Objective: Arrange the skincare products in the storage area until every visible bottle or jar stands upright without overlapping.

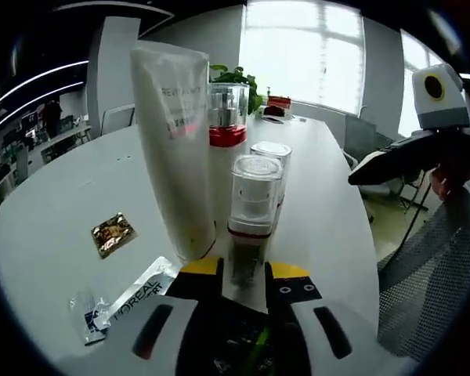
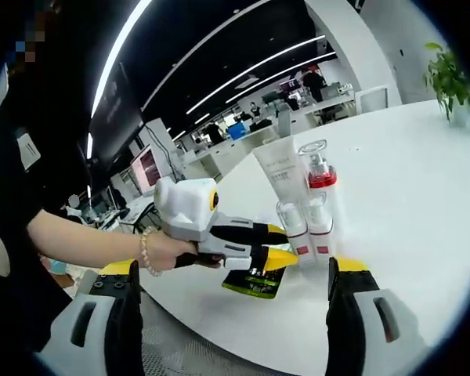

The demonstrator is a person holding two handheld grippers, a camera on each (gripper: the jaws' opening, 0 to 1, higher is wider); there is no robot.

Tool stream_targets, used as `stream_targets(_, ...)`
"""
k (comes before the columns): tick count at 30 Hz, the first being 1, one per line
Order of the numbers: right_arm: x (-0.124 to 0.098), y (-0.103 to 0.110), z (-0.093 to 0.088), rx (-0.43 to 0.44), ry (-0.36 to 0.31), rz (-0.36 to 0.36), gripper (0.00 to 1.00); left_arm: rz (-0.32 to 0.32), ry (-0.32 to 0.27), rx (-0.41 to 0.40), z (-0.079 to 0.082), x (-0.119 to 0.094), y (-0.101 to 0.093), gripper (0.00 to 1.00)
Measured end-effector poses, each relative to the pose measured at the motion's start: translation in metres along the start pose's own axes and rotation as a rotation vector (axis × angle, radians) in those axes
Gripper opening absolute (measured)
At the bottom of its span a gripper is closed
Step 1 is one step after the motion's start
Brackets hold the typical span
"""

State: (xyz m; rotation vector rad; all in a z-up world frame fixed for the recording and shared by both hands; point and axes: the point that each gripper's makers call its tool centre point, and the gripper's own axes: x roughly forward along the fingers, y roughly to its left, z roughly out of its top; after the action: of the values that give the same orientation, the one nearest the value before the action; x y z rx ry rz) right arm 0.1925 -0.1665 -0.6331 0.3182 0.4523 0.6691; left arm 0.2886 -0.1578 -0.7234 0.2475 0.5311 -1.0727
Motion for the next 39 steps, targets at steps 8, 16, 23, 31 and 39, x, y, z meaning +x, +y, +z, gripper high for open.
stream_targets(8, 0.000, 0.000, -0.001, 0.002, 0.003, 0.001, 1.00, 0.005, 0.004, 0.004, -0.002, 0.001, 0.005, 0.20)
stream_targets(16, 0.000, 0.000, -0.001, 0.000, 0.007, 0.002, 1.00, 0.007, 0.010, 0.004, -0.003, 0.000, 0.004, 0.20)
stream_targets(23, 0.001, 0.000, -0.002, -0.004, 0.014, 0.004, 1.00, 0.009, -0.003, -0.014, -0.001, -0.006, 0.003, 0.24)
stream_targets(31, 0.001, 0.002, -0.004, -0.009, 0.024, 0.012, 1.00, 0.043, -0.030, -0.071, 0.005, -0.030, 0.005, 0.34)
stream_targets(39, 0.001, 0.000, -0.005, -0.001, 0.029, 0.018, 1.00, 0.100, -0.066, -0.170, 0.000, -0.069, 0.016, 0.50)
